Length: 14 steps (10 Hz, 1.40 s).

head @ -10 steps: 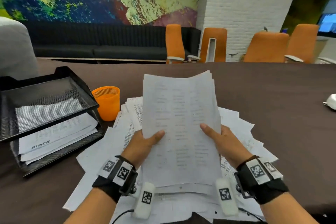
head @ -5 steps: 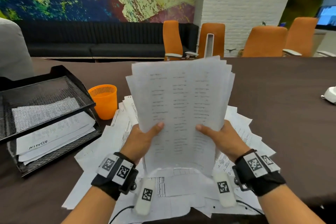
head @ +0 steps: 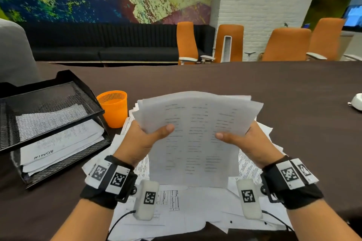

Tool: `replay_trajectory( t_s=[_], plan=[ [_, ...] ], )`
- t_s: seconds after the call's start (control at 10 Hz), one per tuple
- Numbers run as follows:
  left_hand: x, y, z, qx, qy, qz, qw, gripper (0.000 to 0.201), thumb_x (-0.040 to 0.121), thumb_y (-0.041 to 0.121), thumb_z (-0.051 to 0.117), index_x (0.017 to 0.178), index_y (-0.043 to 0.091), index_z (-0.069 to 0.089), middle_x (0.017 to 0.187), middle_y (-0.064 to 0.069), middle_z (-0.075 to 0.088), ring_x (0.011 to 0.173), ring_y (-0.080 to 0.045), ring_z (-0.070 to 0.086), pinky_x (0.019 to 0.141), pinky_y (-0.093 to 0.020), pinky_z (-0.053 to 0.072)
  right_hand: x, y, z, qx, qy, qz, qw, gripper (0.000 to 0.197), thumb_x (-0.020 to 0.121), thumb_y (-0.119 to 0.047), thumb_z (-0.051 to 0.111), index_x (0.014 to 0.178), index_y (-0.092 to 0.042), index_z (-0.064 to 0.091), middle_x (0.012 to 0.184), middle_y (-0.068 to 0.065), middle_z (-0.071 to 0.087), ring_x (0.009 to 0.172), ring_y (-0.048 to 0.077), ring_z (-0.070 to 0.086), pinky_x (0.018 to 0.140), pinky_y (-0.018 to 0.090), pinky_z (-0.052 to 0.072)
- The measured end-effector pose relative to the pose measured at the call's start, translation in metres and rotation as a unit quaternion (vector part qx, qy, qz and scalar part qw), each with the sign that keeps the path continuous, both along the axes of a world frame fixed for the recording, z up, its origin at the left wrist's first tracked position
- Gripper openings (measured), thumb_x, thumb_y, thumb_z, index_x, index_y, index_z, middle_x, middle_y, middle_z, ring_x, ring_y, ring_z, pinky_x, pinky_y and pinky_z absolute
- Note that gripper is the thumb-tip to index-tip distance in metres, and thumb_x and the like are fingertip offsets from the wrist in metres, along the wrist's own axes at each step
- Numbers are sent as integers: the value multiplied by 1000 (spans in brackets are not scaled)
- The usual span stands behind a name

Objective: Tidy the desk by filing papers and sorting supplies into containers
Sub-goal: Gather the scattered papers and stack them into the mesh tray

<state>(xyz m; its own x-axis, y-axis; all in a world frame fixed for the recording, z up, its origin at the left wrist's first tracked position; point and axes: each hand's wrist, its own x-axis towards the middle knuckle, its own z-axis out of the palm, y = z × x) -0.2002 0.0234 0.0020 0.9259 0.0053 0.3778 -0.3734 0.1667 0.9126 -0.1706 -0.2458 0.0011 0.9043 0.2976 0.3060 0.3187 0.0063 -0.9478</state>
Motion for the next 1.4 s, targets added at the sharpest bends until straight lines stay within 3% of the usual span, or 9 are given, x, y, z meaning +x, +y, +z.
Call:
replay_trajectory(
  t_s=[0.2, 0.3, 0.5, 0.7, 0.8, 0.9, 1.0, 1.1, 1.4],
  plan=[
    [-4, -8, 16, -48, 21, 16, 998, 39, 67, 55, 78, 96, 29, 77, 106, -2, 75, 98, -21, 72, 80, -37, 58, -6, 17, 8, 111, -22, -61, 992, 23, 74, -14, 74, 97, -18, 75, 105, 5, 76, 99, 22, 71, 83, 35, 56],
    [-6, -5, 8, 77, 20, -14, 997, 33, 66, 51, 80, 96, 39, 76, 105, 7, 75, 99, -12, 71, 81, -28, 58, -7, 19, 10, 200, 9, -51, 978, 20, 77, -12, 71, 95, -17, 77, 107, 9, 75, 100, 26, 71, 82, 36, 58],
    [23, 12, -45, 71, 174, 165, 968, 11, 98, 20, 57, 97, 23, 67, 98, 4, 74, 100, -26, 69, 90, -44, 54, -4, 34, -19, 17, 78, -39, 996, 40, 80, -32, 76, 114, -14, 66, 105, 5, 75, 102, 22, 71, 92, 41, 56],
    [42, 52, -69, 8, 259, 312, 914, 29, 98, 7, 52, 125, -2, 58, 120, -19, 62, 115, -34, 59, 94, -37, 45, 21, 40, -44, -173, 69, -115, 976, 24, 89, -40, 66, 106, -23, 68, 98, -9, 73, 94, 6, 68, 95, 34, 53],
    [37, 59, -82, 46, 346, 302, 887, 36, 97, 11, 54, 126, -10, 54, 132, -29, 55, 123, -42, 54, 98, -44, 45, 33, 54, -61, -344, 26, -85, 935, 43, 82, -51, 71, 118, -29, 63, 125, -12, 62, 119, 9, 56, 105, 34, 44],
    [43, 72, -104, 38, 400, 288, 869, 38, 96, 10, 56, 128, -10, 53, 134, -29, 54, 126, -42, 52, 101, -46, 43, 38, 76, -72, -448, 13, -27, 894, 98, 57, -84, 66, 140, -37, 44, 150, -12, 38, 140, 14, 33, 115, 45, 31],
    [44, 75, -112, 22, 413, 280, 867, 38, 95, 14, 58, 126, -7, 55, 133, -29, 55, 125, -42, 53, 101, -47, 44, 46, 99, -71, -501, -13, -24, 865, 94, 71, -77, 61, 149, -33, 31, 158, -5, 27, 145, 21, 27, 116, 50, 29],
    [45, 78, -110, 8, 416, 281, 865, 37, 95, 18, 58, 124, -5, 57, 132, -27, 57, 123, -41, 55, 102, -48, 46, 74, 107, -56, -441, 46, -103, 890, 59, 93, -47, 59, 142, -18, 43, 150, 5, 42, 130, 25, 49, 108, 42, 41],
    [51, 86, -119, 1, 425, 260, 867, 35, 95, 20, 58, 122, -3, 58, 130, -26, 58, 121, -41, 56, 100, -49, 47, 135, 106, -63, -409, 220, -211, 860, 77, 80, -28, 76, 141, -4, 37, 136, 15, 53, 120, 33, 56, 87, 37, 51]
  ],
)
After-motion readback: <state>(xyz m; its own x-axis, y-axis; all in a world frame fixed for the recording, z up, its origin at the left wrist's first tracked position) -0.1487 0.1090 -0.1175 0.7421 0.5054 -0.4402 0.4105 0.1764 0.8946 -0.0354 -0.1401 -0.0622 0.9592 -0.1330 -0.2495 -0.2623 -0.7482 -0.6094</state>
